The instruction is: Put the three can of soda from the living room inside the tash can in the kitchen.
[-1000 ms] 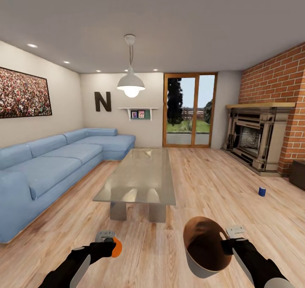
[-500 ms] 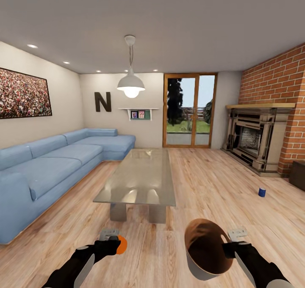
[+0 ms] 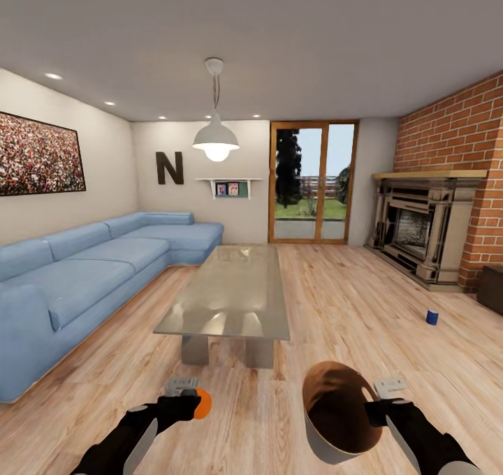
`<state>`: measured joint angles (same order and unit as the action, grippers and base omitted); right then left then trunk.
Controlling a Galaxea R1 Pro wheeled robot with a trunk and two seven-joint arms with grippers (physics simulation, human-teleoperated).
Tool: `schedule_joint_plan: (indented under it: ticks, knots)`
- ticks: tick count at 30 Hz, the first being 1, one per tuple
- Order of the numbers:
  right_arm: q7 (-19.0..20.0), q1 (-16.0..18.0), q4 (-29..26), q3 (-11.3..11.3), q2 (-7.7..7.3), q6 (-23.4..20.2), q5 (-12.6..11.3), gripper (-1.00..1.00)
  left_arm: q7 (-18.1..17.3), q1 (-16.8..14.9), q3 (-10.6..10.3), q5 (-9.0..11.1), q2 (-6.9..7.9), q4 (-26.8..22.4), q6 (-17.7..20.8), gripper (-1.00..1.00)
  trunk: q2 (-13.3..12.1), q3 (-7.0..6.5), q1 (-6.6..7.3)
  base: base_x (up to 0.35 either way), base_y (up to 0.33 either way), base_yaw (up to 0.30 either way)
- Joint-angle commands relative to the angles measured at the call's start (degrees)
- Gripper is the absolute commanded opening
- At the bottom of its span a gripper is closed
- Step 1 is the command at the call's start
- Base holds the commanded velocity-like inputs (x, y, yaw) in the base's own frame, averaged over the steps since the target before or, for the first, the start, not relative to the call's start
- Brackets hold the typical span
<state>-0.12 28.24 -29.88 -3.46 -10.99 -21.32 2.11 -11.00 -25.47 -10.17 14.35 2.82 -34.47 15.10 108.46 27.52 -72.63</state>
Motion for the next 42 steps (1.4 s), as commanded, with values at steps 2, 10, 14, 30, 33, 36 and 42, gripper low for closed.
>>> schedule_joint_plan:
  ticks: [2, 10, 14, 30, 33, 36, 42]
  knots:
    - [0.0, -0.1, -0.5, 0.2, 0.65, -0.5, -0.2, -1.00, -0.6, -0.1, -0.4, -0.2, -0.66, -0.1, 0.0, -1.00, 0.0, -0.01, 0.00, 0.000, 0.000, 0.000]
    - [-0.3, -0.2, -0.9, 0.3, 3.66, -1.0, 0.0, -1.00, -4.6, -0.2, -0.7, -0.4, -5.38, -0.3, 0.0, -1.00, 0.0, -0.01, 0.00, 0.000, 0.000, 0.000]
    - [-0.3, -0.2, -1.0, 0.3, 3.75, -1.0, 0.1, -1.00, -4.7, -0.2, -0.6, -0.4, -5.50, -0.3, 0.0, -1.00, 0.0, -0.01, 0.00, 0.000, 0.000, 0.000]
    - [-0.3, -0.3, -1.0, 0.2, 3.78, -1.0, 0.1, -1.00, -4.7, -0.2, -0.6, -0.4, -5.54, -0.3, 0.0, -1.00, 0.0, -0.01, 0.00, 0.000, 0.000, 0.000]
    - [-0.3, -0.2, -1.0, 0.2, 3.78, -1.0, 0.1, -1.00, -4.7, -0.2, -0.6, -0.4, -5.54, -0.3, 0.0, -1.00, 0.0, -0.01, 0.00, 0.000, 0.000, 0.000]
    - [-0.3, -0.3, -1.0, 0.2, 3.78, -1.0, 0.1, -1.00, -4.7, -0.2, -0.6, -0.4, -5.54, -0.3, 0.0, -1.00, 0.0, -0.01, 0.00, 0.000, 0.000, 0.000]
    - [-0.3, -0.3, -1.0, 0.2, 3.75, -1.0, 0.1, -1.00, -4.7, -0.2, -0.6, -0.3, -5.54, -0.3, 0.0, -1.00, 0.0, -0.01, 0.00, 0.000, 0.000, 0.000]
